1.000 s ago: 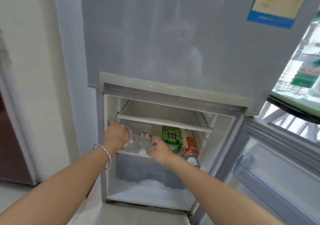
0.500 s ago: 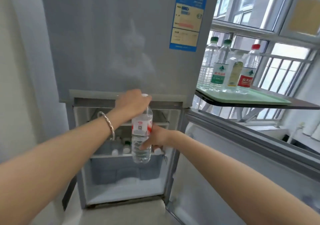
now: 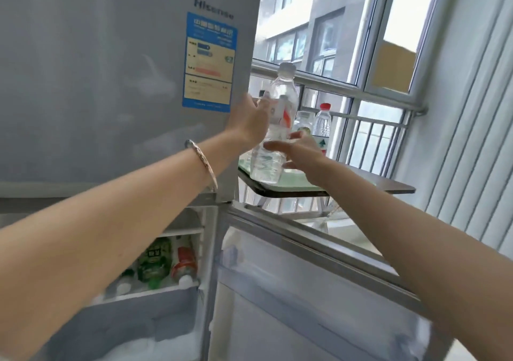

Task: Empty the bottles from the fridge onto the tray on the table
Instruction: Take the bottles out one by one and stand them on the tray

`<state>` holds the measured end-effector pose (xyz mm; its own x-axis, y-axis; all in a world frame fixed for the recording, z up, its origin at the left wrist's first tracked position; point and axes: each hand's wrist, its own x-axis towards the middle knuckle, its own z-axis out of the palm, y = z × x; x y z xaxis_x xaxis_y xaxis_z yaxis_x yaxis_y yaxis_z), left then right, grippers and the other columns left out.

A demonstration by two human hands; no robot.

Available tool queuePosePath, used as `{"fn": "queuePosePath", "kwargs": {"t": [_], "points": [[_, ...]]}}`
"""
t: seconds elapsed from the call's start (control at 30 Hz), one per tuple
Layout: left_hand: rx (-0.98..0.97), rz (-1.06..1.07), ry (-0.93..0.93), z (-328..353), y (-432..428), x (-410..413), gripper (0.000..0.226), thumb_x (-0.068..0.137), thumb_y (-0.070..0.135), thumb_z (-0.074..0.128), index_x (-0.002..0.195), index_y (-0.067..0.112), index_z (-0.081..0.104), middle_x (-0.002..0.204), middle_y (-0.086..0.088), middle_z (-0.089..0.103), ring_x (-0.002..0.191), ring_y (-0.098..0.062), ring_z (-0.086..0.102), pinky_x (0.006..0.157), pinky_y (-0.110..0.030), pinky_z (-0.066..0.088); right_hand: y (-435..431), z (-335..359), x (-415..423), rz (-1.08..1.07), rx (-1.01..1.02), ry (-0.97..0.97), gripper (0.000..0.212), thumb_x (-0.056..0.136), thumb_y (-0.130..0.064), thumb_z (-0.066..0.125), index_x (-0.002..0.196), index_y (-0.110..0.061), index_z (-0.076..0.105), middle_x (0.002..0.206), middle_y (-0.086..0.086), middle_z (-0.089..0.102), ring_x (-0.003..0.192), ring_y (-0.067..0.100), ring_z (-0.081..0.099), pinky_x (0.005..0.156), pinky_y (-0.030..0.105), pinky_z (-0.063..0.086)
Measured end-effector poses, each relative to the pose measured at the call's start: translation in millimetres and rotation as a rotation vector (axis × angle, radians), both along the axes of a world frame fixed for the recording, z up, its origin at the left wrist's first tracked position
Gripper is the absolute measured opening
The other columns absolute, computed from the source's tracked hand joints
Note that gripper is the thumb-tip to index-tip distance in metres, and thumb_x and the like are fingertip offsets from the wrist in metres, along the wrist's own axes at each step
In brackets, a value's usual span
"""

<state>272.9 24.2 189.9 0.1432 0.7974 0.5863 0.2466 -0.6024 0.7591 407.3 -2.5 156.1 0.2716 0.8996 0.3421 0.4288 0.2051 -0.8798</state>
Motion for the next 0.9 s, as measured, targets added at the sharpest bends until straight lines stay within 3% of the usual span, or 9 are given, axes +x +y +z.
{"fn": "queuePosePath", "kwargs": {"t": [0.07,0.13,0.17,0.27,0.4,0.53,0.73,0.8,0.9], "points": [[-0.065,-0.035,0.074,-9,12,20,0.062,0.096,0.055,0.023,0.119,0.005,0.052,0.111,-0.018,0.062,0.088,-0.028,0.061,0.076,-0.038,0.051,19,-1,13,-0.097,0.051,-0.002,0.069,0.068,-0.03,0.086,0.117,-0.007,0.044,0.106,0.007,0.057,0.094,0.02,0.06,0.069,0.03,0.055],[-0.131,-0.035,0.166,-23,22,36,0.074,0.095,0.061,0.014,0.126,0.008,0.056,0.115,-0.015,0.064,0.083,-0.022,0.058,0.064,-0.029,0.042,40,-9,17,-0.201,0.06,-0.062,0.106,0.052,-0.049,0.088,0.133,-0.008,0.033,0.117,0.011,0.056,0.099,0.025,0.062,0.08,0.041,0.058],[-0.178,-0.044,0.174,-31,27,42,0.076,0.095,0.061,0.011,0.128,0.009,0.056,0.118,-0.013,0.063,0.087,-0.022,0.056,0.065,-0.027,0.041,53,-16,19,-0.249,0.051,-0.088,0.117,0.046,-0.056,0.085,0.137,-0.01,0.029,0.12,0.013,0.057,0.101,0.028,0.063,0.083,0.045,0.058],[-0.342,-0.159,0.025,-52,41,54,0.068,0.097,0.057,0.013,0.135,0.013,0.05,0.136,-0.012,0.054,0.115,-0.028,0.052,0.101,-0.042,0.045,85,-34,20,-0.309,0.043,-0.132,0.095,0.064,-0.048,0.082,0.133,-0.011,0.028,0.117,0.014,0.06,0.103,0.032,0.064,0.087,0.047,0.056],[-0.379,-0.161,-0.112,-65,63,53,0.065,0.098,0.057,0.015,0.14,0.018,0.044,0.145,-0.008,0.046,0.133,-0.028,0.043,0.112,-0.046,0.034,118,-43,12,-0.379,-0.016,-0.195,0.091,0.073,-0.054,0.071,0.137,-0.014,0.02,0.125,0.016,0.056,0.115,0.039,0.056,0.093,0.05,0.052],[-0.386,-0.203,-0.113,-68,78,53,0.063,0.097,0.058,0.014,0.145,0.024,0.036,0.15,-0.007,0.041,0.139,-0.026,0.036,0.115,-0.048,0.028,131,-42,5,-0.373,-0.064,-0.221,0.092,0.075,-0.05,0.071,0.141,-0.013,0.019,0.134,0.019,0.05,0.124,0.041,0.05,0.097,0.05,0.049],[-0.347,-0.197,-0.065,-78,74,52,0.072,0.092,0.062,0.018,0.148,0.019,0.029,0.149,-0.005,0.042,0.14,-0.025,0.036,0.115,-0.046,0.027,109,-48,4,-0.386,0.071,-0.185,0.072,0.069,-0.044,0.075,0.12,-0.016,0.031,0.12,0.015,0.052,0.108,0.033,0.056,0.089,0.048,0.053],[-0.245,-0.116,-0.035,-79,66,44,0.061,0.098,0.051,0.023,0.142,0.012,0.037,0.136,-0.007,0.052,0.125,-0.023,0.048,0.102,-0.037,0.037,92,-48,-6,-0.401,0.224,-0.205,0.059,0.077,-0.034,0.072,0.118,-0.014,0.035,0.114,0.011,0.053,0.101,0.027,0.055,0.085,0.042,0.052],[-0.128,-0.014,-0.012,-74,49,19,0.048,0.101,0.039,0.027,0.125,0.005,0.052,0.113,-0.009,0.06,0.103,-0.022,0.055,0.082,-0.031,0.037,65,-53,-39,-0.296,0.272,-0.242,0.045,0.085,-0.018,0.066,0.119,-0.012,0.038,0.102,0.008,0.056,0.089,0.024,0.059,0.077,0.039,0.053]]}}
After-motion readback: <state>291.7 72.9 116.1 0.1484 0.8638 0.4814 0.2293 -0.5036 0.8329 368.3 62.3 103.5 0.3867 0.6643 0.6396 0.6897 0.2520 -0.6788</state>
